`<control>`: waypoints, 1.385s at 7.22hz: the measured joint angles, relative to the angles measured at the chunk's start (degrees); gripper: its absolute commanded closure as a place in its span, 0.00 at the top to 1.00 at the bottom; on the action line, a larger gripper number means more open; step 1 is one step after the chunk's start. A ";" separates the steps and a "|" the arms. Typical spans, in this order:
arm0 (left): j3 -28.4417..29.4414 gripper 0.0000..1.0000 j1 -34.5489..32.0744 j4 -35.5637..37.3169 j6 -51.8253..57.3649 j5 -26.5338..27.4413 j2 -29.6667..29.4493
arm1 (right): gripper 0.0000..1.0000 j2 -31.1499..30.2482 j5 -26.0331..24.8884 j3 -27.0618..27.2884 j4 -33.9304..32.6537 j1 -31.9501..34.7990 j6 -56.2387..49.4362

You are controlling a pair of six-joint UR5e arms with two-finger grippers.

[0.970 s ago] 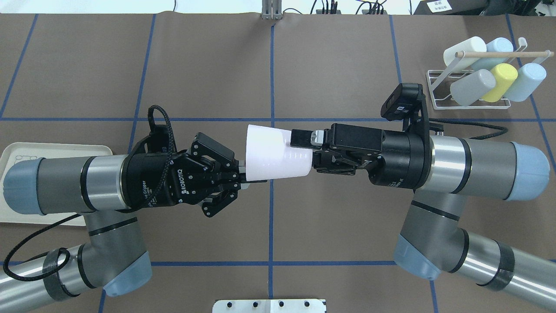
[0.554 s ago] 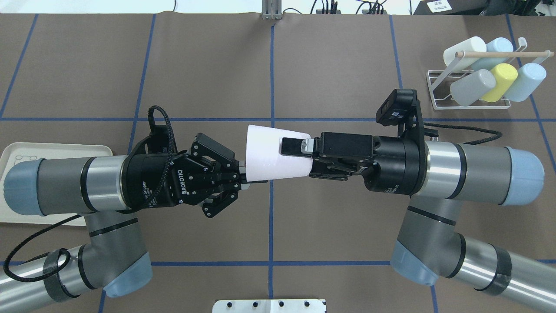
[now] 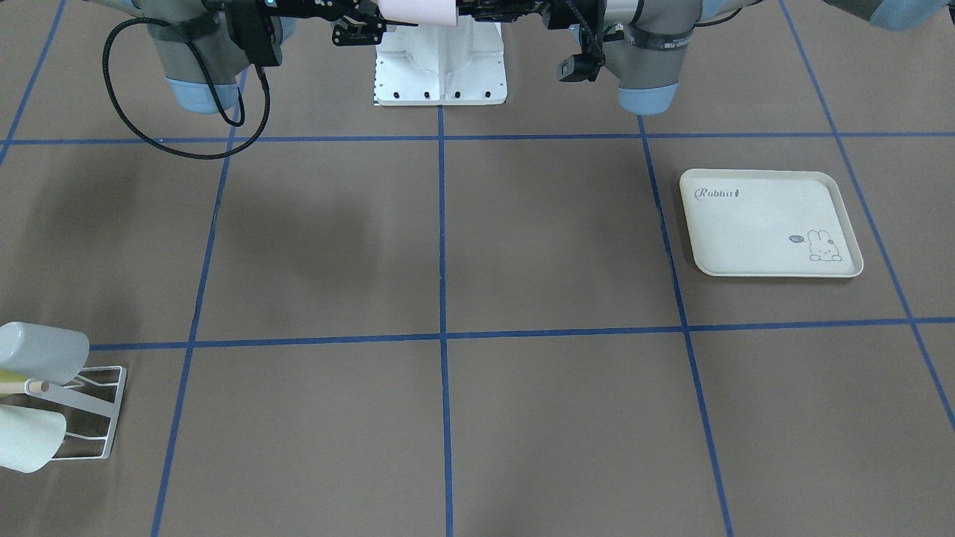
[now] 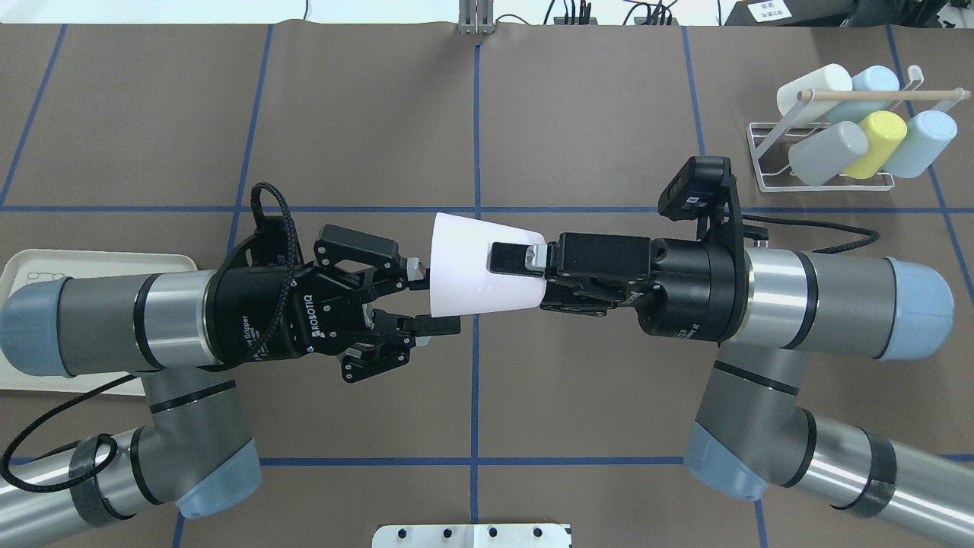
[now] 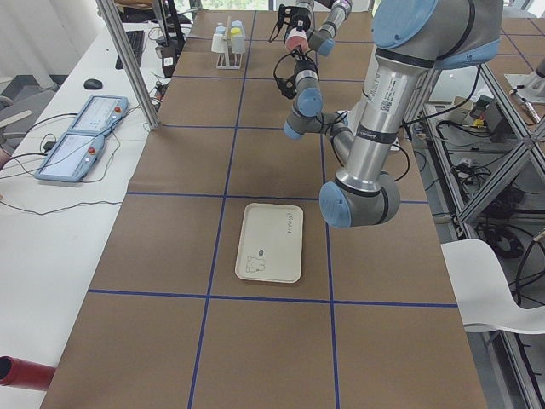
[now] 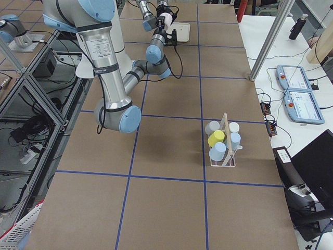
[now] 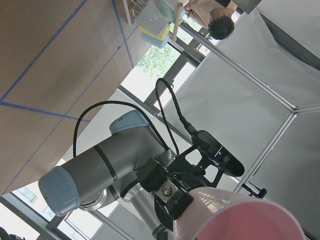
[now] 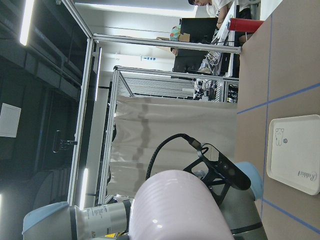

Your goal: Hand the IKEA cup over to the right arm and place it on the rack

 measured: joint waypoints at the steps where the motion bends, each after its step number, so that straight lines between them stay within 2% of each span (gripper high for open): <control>1: -0.26 1.00 -1.46 0.09 0.59 0.73 1.02 | 0.23 -0.25 -1.32 0.01 -0.43 0.73 -0.07; 3: -0.10 1.00 -5.76 0.69 4.20 1.22 5.86 | 0.23 -1.43 -1.90 -1.60 -4.95 5.64 -4.35; 5: 1.45 1.00 -9.26 4.60 15.34 0.85 11.00 | 0.23 -2.09 -0.51 -2.31 -16.72 12.23 -10.08; 8: 2.82 1.00 -17.12 24.20 35.86 -5.07 12.70 | 0.23 -2.02 3.65 -2.47 -41.84 22.87 -25.98; 10: 2.76 1.00 -22.47 38.26 48.20 -9.74 12.82 | 0.24 -1.72 9.90 -3.47 -57.15 32.77 -39.06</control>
